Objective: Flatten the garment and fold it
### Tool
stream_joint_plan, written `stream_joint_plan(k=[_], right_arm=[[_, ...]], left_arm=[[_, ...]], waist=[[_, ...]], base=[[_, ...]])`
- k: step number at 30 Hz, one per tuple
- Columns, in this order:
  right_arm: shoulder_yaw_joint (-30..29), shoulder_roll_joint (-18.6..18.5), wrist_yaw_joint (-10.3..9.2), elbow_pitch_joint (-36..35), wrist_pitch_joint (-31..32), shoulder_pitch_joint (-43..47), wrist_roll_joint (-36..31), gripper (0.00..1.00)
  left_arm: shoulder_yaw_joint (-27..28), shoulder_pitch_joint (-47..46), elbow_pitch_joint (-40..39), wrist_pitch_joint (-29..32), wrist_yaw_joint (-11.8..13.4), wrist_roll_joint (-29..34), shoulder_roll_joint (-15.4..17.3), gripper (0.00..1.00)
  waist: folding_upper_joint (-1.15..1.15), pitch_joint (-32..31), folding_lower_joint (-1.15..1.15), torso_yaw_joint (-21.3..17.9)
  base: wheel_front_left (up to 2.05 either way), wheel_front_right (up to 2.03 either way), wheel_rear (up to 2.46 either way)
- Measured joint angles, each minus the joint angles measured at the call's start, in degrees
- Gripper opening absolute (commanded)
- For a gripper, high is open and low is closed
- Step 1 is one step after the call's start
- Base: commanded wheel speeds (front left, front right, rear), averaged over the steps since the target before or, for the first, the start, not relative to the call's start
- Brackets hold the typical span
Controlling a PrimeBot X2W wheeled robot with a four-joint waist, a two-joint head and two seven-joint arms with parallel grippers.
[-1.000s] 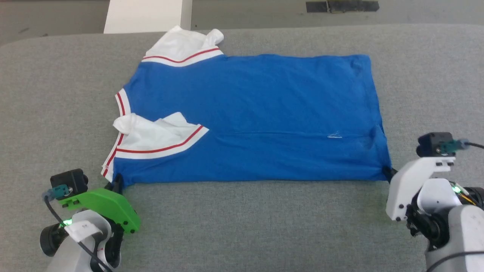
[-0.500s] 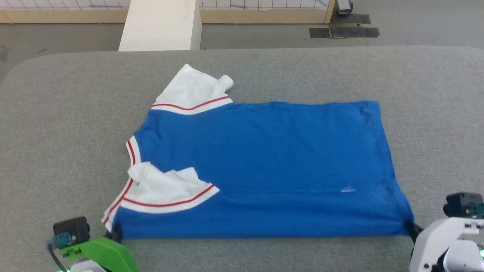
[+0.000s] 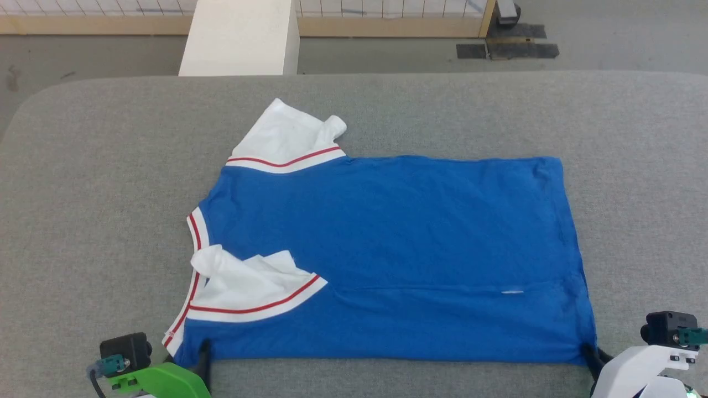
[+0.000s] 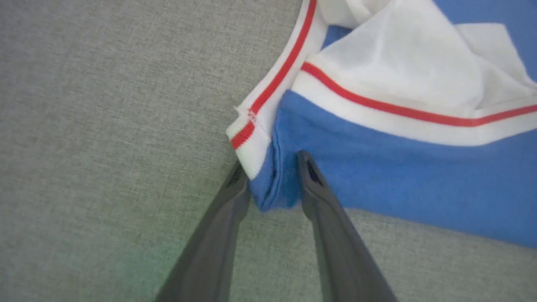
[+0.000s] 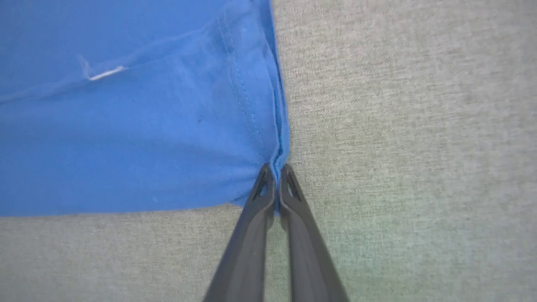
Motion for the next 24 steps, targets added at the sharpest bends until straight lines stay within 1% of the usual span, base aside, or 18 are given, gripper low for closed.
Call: stream_joint_plan(k=[4,8,11,13,16,19,24], right_arm=[[1.2,0.1,-0.02,-1.8,-6.6,1.2,-0.1,1.0],[2.2,0.1,-0.02,-5.5,-15.0,1.2,-1.3,1.0],[4.0,0.1,-0.02,-7.7,-21.5,0.5,-2.5,1.0],[4.9,0.1,-0.02,-8.6,-26.1,-0.9,-3.5,1.0],[5.8,0.1,-0.02,-9.5,-32.3,-3.4,-5.4,1.0],[6.9,0.1,-0.02,-9.7,-36.0,-5.5,-6.4,1.0],[8.9,0.1,-0.02,-9.8,-38.7,-9.5,-7.1,1.0]], left_arm=[[0.0,0.0,-0.9,-2.0,-0.6,0.1,0.2,1.0],[0.6,-0.9,-4.6,-6.4,-2.1,3.0,2.7,1.0],[1.0,-4.7,-6.1,-9.1,-3.6,5.4,4.7,1.0],[0.9,-8.0,-6.1,-10.0,-5.0,6.4,5.7,1.0],[0.1,-15.3,-4.7,-10.0,-8.3,7.4,7.3,1.0],[-0.8,-23.6,-1.6,-8.7,-11.6,8.1,8.3,1.0],[-1.6,-37.3,4.0,-3.4,-15.9,8.0,9.6,1.0]], waist=[[0.0,-1.4,0.0,0.0],[0.0,-1.8,0.0,-0.8],[0.0,-1.0,0.0,-1.5],[0.0,-0.2,0.0,-1.9],[0.0,1.7,0.0,-2.5],[0.0,3.9,0.0,-3.0],[0.0,8.3,0.0,-4.1]], base=[[0.0,0.0,0.0],[0.0,0.0,0.0],[0.0,0.0,0.0],[0.0,0.0,0.0],[0.0,0.0,0.0],[0.0,0.0,0.0],[0.0,0.0,0.0]])
